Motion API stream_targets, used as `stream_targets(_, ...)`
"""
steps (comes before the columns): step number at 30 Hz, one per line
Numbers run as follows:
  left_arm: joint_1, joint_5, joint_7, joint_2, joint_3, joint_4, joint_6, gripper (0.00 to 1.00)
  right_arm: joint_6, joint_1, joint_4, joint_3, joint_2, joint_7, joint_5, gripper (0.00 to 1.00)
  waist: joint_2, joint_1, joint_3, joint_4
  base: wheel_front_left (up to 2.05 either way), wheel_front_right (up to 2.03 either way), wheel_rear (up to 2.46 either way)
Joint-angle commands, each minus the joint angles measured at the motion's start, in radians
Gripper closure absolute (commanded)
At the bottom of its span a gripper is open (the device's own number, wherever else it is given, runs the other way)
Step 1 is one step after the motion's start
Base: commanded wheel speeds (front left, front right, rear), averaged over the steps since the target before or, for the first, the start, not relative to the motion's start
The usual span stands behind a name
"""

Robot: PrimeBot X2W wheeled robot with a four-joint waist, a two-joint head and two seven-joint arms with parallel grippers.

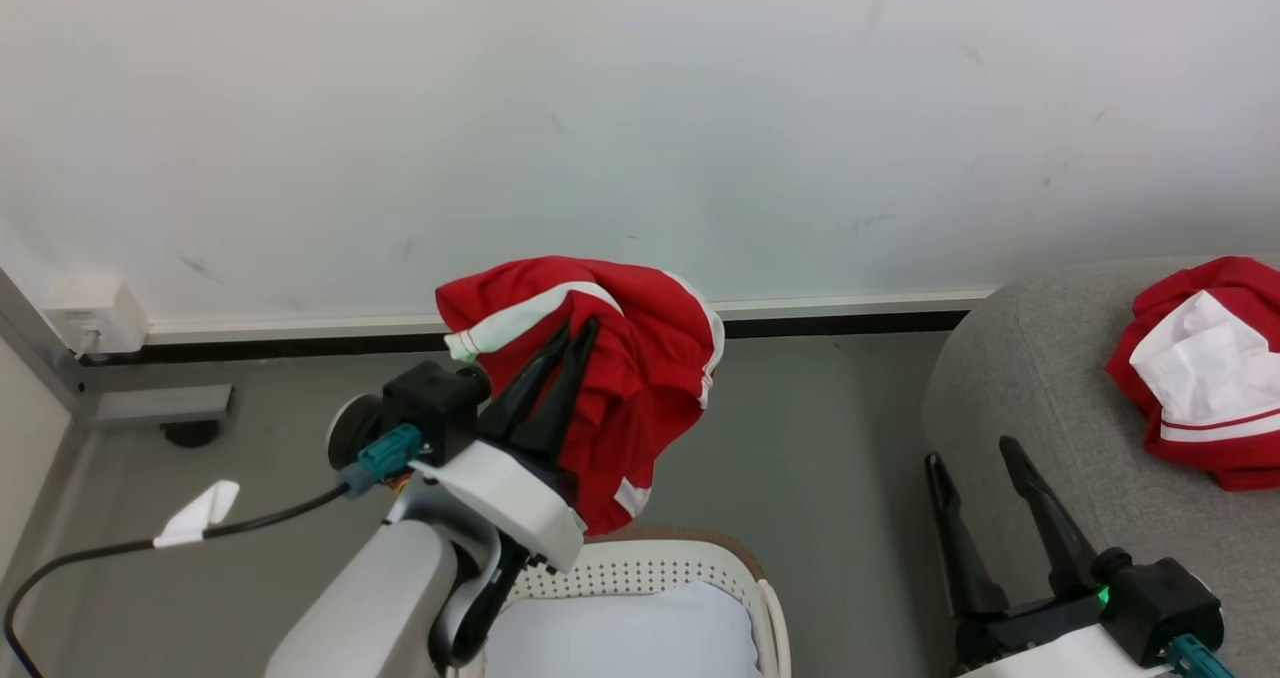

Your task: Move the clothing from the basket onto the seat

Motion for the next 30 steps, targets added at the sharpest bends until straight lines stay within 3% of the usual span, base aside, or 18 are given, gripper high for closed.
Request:
stream_targets(1, 0.019, -0.009, 0.005, 0.008, 0.001, -0.013, 0.006, 1.0, -0.002, 0.008, 0.003, 0.006, -0.007, 0.001, -0.003, 0.0, 0.0, 0.0001, 0.001, 0.001, 0.0, 0.0, 0.0)
stream_targets(10, 0.041, -0.019, 0.021, 0.009, -0.008, -0.053, 0.019, 1.0, -0.002, -0.019, 0.029, 0.075, -0.017, 0.001, 0.005, 0.0, 0.0, 0.0001, 0.006, 0.0, 0.0, 0.0, 0.0)
stream_targets(17, 0.037, -0.027, 0.024, -0.004, -0.028, -0.047, 0.007, 1.0, -0.003, -0.067, 0.093, 0.21, -0.021, 0.001, 0.013, 0.0, 0.0, 0.0001, 0.01, 0.006, 0.0, 0.0, 0.0)
stream_targets(23, 0.03, -0.03, 0.02, -0.032, -0.063, -0.03, -0.015, 1.0, -0.002, -0.143, 0.186, 0.33, -0.005, 0.001, 0.044, 0.0, 0.0, 0.0001, 0.007, 0.039, 0.0, 0.0, 0.0)
stream_targets(30, 0.045, -0.033, 0.016, -0.075, -0.123, -0.013, -0.041, 1.0, -0.002, -0.213, 0.297, 0.386, 0.009, 0.001, 0.093, 0.0, 0.0, 0.0001, -0.001, 0.101, 0.0, 0.0, 0.0)
